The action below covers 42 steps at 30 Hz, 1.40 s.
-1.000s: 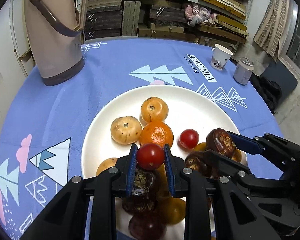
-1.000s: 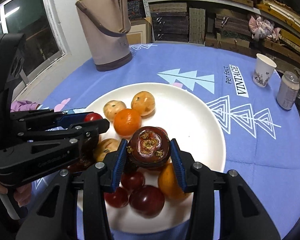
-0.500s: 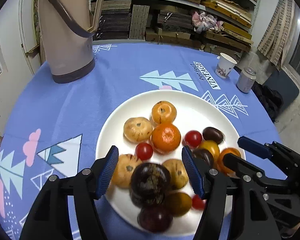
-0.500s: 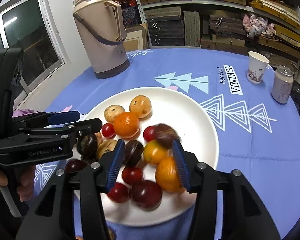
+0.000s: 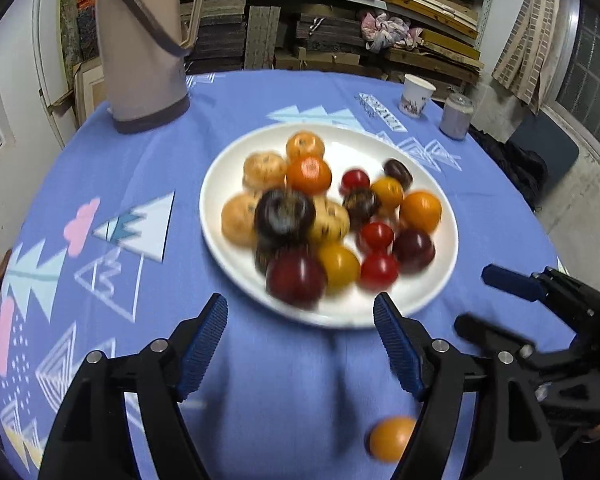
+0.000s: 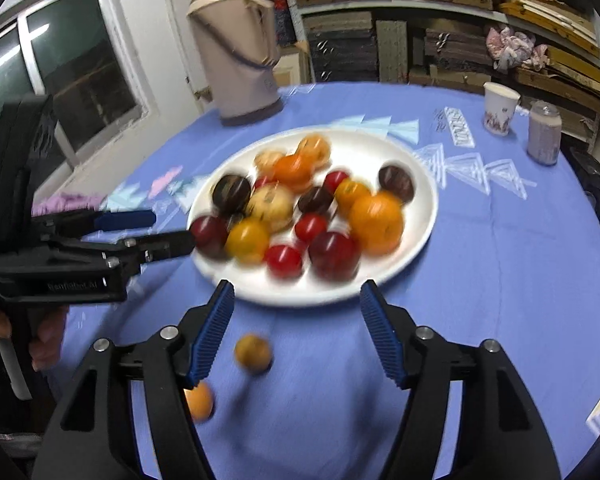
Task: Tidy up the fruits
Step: 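Grasp a large yellow-orange fruit with the left tool while the right tool grasps a small yellow fruit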
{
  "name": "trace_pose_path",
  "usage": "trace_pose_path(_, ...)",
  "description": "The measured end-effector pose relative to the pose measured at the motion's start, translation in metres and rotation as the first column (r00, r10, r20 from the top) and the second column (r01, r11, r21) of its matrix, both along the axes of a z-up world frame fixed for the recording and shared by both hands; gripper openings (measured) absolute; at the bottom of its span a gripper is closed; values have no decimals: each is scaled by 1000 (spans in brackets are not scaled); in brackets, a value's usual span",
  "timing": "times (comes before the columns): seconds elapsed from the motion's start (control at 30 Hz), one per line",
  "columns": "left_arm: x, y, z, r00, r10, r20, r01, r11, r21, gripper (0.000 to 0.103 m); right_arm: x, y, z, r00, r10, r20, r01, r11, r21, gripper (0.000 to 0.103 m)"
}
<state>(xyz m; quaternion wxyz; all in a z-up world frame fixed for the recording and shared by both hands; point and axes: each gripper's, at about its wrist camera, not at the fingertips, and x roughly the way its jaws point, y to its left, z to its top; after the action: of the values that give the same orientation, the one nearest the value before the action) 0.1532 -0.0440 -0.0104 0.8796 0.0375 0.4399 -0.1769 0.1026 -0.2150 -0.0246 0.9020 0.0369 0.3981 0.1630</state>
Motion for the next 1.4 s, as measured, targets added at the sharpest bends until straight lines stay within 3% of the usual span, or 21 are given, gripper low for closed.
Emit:
trace_pose_path(0.4, -23, 29, -30, 995, 56, -79, -57, 998, -13, 76, -4, 31, -35, 996, 45, -75, -47, 999, -22, 57)
trace_pose_path(0.5, -23, 32, -35, 994, 62, -93, -63, 998, -14, 76, -2, 39, -39, 994, 57, -90, -60, 998, -31, 51)
trace_pose_path(0.6, -24, 31, -34, 994, 54, -94, -55, 998, -15, 76, 1, 43, -41, 993, 65, -103, -69, 997, -37, 34)
trace_pose_path(0.7, -27, 29, -33, 995, 36, -95, -38, 999, -14, 76, 5, 40, -45, 991, 52, -124, -55, 998, -26, 26)
trace_pose_path(1.13, -66, -2, -32, 987, -121, -109, 120, 993, -24, 76, -4, 2, -32, 995, -23, -101, 23, 1000, -1, 26)
trace_pose_path(1.4, -72, -33, -50, 971, -188, -146, 191, 982, 7, 76, -7, 0, -29, 995, -22, -92, 22, 1000, 1, 26)
